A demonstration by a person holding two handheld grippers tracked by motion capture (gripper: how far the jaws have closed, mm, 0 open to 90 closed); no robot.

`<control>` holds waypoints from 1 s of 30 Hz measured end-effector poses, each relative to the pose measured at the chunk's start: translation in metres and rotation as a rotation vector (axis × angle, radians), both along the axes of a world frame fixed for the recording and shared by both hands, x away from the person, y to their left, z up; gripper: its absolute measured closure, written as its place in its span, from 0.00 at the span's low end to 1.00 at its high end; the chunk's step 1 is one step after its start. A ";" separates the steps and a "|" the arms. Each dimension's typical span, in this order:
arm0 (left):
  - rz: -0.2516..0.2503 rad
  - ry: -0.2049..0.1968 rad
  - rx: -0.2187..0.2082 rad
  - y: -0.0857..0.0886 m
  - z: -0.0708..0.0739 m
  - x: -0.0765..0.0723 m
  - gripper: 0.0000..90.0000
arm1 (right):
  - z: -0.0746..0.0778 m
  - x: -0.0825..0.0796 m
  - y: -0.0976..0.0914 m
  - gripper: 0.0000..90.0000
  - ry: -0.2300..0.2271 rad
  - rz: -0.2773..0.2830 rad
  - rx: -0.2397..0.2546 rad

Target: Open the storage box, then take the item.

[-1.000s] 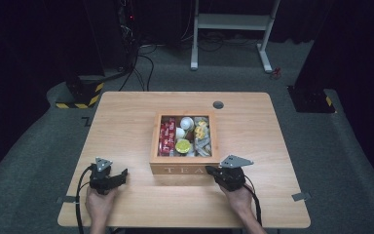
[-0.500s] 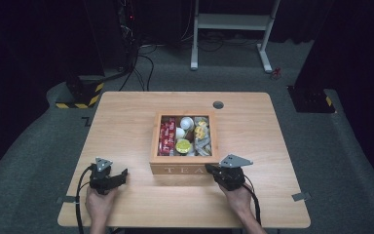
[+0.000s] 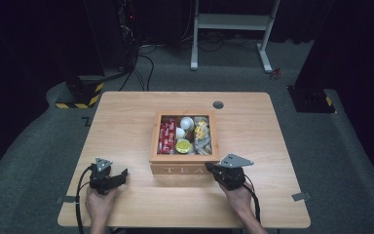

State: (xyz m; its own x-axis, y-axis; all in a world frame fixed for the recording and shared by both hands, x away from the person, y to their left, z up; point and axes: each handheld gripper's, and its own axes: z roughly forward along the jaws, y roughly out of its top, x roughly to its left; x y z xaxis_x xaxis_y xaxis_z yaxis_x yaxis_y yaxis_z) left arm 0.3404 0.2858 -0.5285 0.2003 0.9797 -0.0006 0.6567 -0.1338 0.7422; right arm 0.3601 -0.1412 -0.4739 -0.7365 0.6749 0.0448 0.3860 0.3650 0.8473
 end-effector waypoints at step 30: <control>0.000 -0.003 -0.002 0.000 0.000 0.000 0.27 | 0.031 0.013 0.009 1.00 -0.092 0.000 -0.005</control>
State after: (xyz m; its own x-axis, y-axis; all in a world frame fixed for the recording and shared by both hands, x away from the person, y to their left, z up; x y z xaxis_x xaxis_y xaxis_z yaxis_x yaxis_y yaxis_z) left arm 0.3404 0.2860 -0.5286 0.2006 0.9797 -0.0023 0.6545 -0.1323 0.7444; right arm 0.3731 -0.1325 -0.4431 -0.7376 0.6747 -0.0266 0.3062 0.3693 0.8774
